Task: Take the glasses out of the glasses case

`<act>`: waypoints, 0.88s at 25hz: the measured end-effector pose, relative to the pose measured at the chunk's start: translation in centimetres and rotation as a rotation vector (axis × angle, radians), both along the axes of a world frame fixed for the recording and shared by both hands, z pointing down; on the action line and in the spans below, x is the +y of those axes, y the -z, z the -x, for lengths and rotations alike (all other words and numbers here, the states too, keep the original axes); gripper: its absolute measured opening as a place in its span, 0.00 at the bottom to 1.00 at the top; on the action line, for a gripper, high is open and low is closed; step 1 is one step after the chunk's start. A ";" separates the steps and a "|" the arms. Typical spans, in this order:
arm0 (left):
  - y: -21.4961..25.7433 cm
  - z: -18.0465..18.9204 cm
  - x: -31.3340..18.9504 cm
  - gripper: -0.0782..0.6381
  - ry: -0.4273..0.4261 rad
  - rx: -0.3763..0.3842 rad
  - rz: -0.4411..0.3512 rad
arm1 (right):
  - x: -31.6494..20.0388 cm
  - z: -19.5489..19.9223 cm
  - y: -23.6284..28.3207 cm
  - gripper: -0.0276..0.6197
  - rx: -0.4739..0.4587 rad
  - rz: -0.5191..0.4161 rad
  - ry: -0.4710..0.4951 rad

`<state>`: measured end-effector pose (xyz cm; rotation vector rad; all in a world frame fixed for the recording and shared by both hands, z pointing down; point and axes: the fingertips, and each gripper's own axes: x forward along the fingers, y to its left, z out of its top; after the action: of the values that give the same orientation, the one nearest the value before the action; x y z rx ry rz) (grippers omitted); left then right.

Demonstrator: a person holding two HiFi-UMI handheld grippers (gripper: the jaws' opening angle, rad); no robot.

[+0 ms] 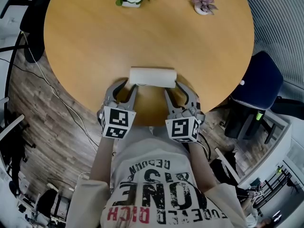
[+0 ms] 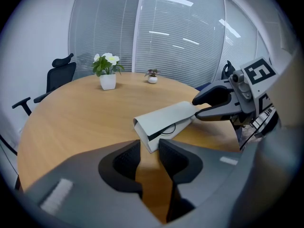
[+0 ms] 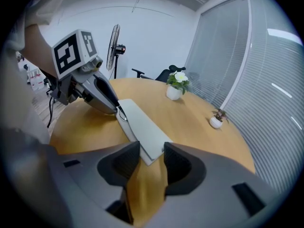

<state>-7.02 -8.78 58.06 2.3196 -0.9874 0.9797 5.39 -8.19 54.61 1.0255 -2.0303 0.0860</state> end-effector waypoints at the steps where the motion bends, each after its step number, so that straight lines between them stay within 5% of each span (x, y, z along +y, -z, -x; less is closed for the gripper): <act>1: 0.0 0.0 0.0 0.29 0.003 0.005 0.002 | -0.1 0.0 0.1 0.30 -0.004 -0.003 -0.003; 14: 0.3 -0.2 -0.5 0.29 0.018 0.043 0.009 | -1.8 -0.4 1.5 0.29 -0.179 -0.005 -0.088; 22: -0.1 -0.1 -0.1 0.29 0.042 0.041 0.018 | -2.8 -0.6 1.7 0.27 -0.175 -0.011 -0.091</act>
<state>-6.96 -8.93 58.12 2.2853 -1.0027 0.9175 5.99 -10.97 52.89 1.1520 -2.1416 0.2190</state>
